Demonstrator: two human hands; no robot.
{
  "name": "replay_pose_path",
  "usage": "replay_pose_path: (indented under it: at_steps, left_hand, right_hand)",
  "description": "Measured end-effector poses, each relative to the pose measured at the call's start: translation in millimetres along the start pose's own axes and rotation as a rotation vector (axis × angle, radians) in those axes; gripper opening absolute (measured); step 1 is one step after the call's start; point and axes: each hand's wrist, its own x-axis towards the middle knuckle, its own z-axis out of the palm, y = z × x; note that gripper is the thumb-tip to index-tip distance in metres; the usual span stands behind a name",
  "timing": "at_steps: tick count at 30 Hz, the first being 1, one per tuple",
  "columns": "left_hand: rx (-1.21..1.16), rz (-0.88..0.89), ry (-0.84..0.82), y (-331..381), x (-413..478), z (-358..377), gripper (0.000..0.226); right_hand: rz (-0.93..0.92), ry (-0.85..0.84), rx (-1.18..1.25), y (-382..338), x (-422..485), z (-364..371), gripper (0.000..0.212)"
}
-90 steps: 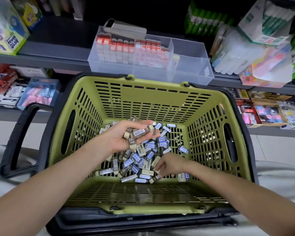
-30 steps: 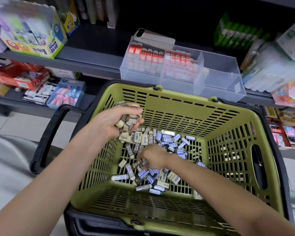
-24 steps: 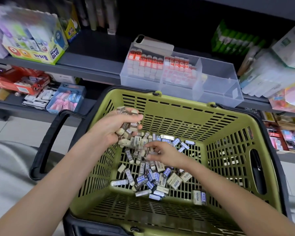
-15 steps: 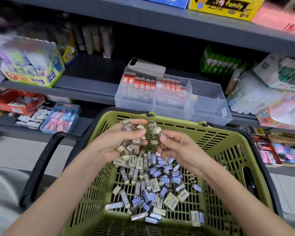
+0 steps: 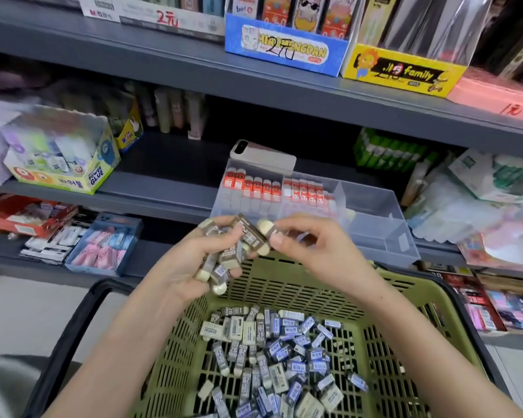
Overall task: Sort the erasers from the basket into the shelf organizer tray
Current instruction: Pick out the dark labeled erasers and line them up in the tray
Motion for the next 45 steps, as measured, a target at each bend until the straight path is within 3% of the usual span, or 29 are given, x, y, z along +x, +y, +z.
replay_pose_path:
  at_steps: [3, 7, 13, 16, 18, 21, 25, 29, 32, 36, 39, 42, 45]
  left_hand:
    - [-0.129, 0.128, 0.037, 21.0, 2.5, -6.8, 0.011]
    - [-0.297, 0.296, 0.111, 49.0, 15.3, -13.0, 0.011]
    - [-0.457, 0.363, 0.175, 53.7, 33.6, -18.7, 0.013]
    - [-0.465, 0.327, 0.16, 50.7, 38.7, -22.9, 0.012]
    - [-0.466, 0.303, 0.159, 49.8, 40.8, -25.0, 0.014]
    - [-0.491, 0.276, 0.166, 48.1, 42.8, -26.0, 0.021]
    - [-0.491, 0.248, 0.18, 45.0, 43.7, -27.2, 0.02]
    - [-0.453, 0.253, 0.187, 43.8, 42.5, -27.4, 0.014]
    - [-0.388, 0.272, 0.181, 42.4, 42.9, -27.7, 0.012]
    - [-0.372, 0.291, 0.134, 41.0, 42.7, -27.3, 0.008]
    - [-0.299, 0.29, 0.105, 39.5, 41.7, -26.1, 0.01]
    - [-0.287, 0.282, 0.147, 38.6, 42.2, -26.5, 0.011]
    - [-0.345, 0.317, 0.183, 41.0, 42.6, -29.4, 0.011]
  right_hand:
    - [0.028, 0.15, 0.197, -5.5, 23.3, -2.8, 0.009]
    - [0.161, 0.124, 0.321, -1.9, 67.0, 9.6, 0.011]
    - [0.204, 0.045, -0.071, 12.7, 103.3, 47.9, 0.032]
    - [0.171, -0.012, -0.312, 17.6, 111.4, 57.8, 0.028]
    - [0.17, -0.039, -0.357, 17.5, 117.2, 60.3, 0.021]
    - [0.233, -0.088, -0.375, 17.8, 123.7, 63.8, 0.031]
    - [0.376, -0.156, -0.168, 19.9, 123.0, 54.7, 0.031]
    - [0.218, -0.123, -0.324, 13.2, 115.6, 49.5, 0.021]
    - [0.054, 0.046, -0.08, -1.3, 106.5, 47.4, 0.024]
    - [0.082, -0.012, 0.166, -13.5, 96.9, 43.8, 0.016]
    - [0.067, 0.11, 0.289, -13.7, 98.2, 45.5, 0.012]
    - [0.062, 0.223, 0.572, -15.3, 103.9, 31.6, 0.01]
    - [0.1, 0.238, 0.424, -9.3, 110.2, 9.8, 0.012]
